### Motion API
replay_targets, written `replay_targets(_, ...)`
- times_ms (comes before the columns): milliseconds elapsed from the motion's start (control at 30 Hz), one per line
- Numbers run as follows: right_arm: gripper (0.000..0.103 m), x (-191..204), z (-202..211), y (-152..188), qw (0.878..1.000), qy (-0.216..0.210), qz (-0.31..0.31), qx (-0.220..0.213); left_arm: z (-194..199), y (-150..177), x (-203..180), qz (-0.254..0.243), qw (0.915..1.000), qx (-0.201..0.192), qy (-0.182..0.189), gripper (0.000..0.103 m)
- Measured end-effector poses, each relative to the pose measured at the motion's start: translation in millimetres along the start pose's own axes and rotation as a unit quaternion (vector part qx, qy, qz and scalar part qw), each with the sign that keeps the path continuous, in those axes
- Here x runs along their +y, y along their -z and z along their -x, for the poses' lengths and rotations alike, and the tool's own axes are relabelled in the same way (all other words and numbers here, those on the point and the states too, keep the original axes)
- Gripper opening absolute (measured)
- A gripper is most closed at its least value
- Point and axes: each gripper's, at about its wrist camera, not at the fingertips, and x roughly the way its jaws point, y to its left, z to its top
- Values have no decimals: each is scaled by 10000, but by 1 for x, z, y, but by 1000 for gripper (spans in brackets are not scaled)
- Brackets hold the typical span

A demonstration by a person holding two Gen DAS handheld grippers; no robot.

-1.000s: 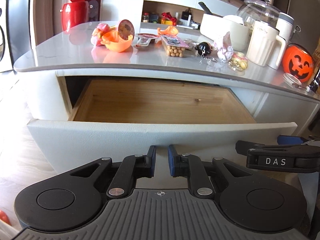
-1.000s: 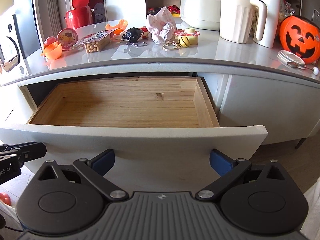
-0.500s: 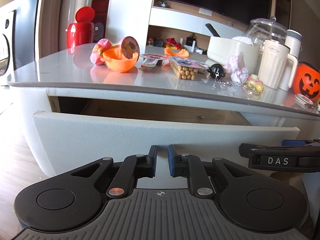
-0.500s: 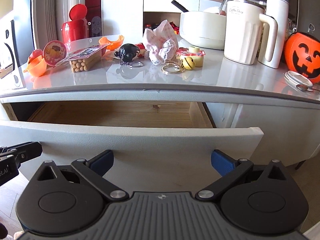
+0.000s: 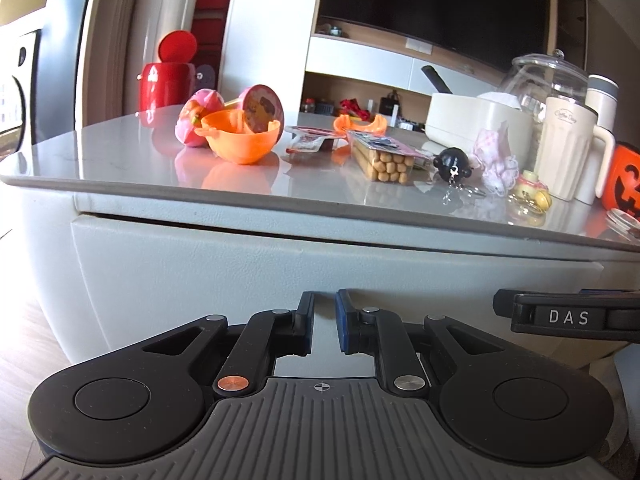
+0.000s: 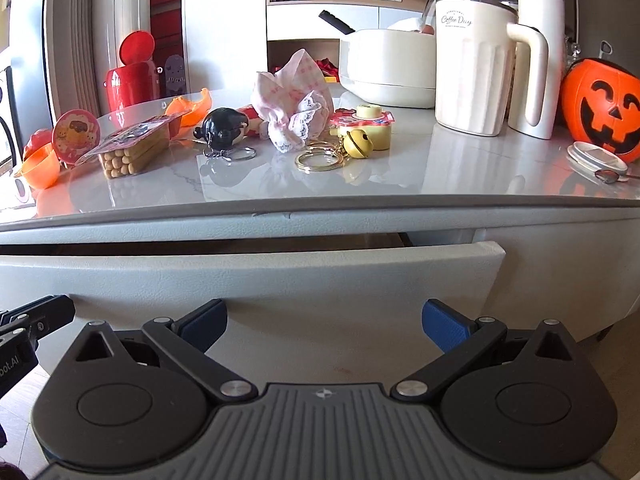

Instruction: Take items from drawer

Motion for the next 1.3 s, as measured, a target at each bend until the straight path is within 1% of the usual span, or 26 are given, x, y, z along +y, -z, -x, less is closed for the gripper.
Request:
replay_targets(67, 103, 1, -8, -4, 9999, 6, 73, -82, -6, -2, 1, 103, 9999, -42, -6, 15)
replay_targets(133, 103, 0, -11, -5, 9999, -56, 51, -112, -4, 4, -1, 117, 9997, -187, -65, 15)
replay_targets(233, 103, -3, -13, -4, 9998, -137, -35, -123, -4, 14, -12, -311, 9983, -399, -273, 15)
replay_targets(333, 103, -4, -15, -5, 9998, -185, -80, -96, -5, 15, -21, -566, 9965, -438, -422, 16)
replay_targets(433, 103, -5, -15, -6, 9997, -196, -63, -134, -4, 14, -20, -467, 9970, -450, -430, 16)
replay_targets(567, 103, -3, -15, -4, 9994, -188, 116, -262, -4, 15, -21, -533, 9963, -500, -444, 16)
replay_targets(833, 103, -5, -14, -2, 9994, -236, 47, -251, -4, 15, -18, -472, 9968, -511, -386, 16)
replay_targets(867, 103, -5, -14, -2, 9994, -242, 24, -229, -4, 15, -18, -448, 9970, -510, -385, 17)
replay_targets(933, 103, -8, -15, -3, 9995, -272, -76, -161, -4, 15, -20, -515, 9970, -487, -324, 24)
replay_targets(967, 103, -9, -16, -3, 9994, -289, -125, -121, -4, 15, -21, -597, 9969, -449, -249, 34)
replay_targets(1000, 103, -10, -16, -4, 9994, -301, -169, -75, -5, 16, -23, -721, 9964, -400, -199, 38)
replay_targets(1067, 103, -11, -18, -5, 9993, -309, -228, 3, -5, 16, -26, -874, 9955, -289, -219, 37)
replay_targets(1133, 103, -11, -18, -6, 9995, -264, -181, 43, -2, 16, -23, -840, 9960, -159, -253, 37)
replay_targets(1167, 103, -9, -17, -4, 9997, -188, -117, 89, 1, 16, -22, -829, 9960, -157, -294, 37)
replay_targets(1300, 103, -10, -6, 4, 9997, -98, -54, 195, 21, 10, -20, -781, 9959, -203, -406, 37)
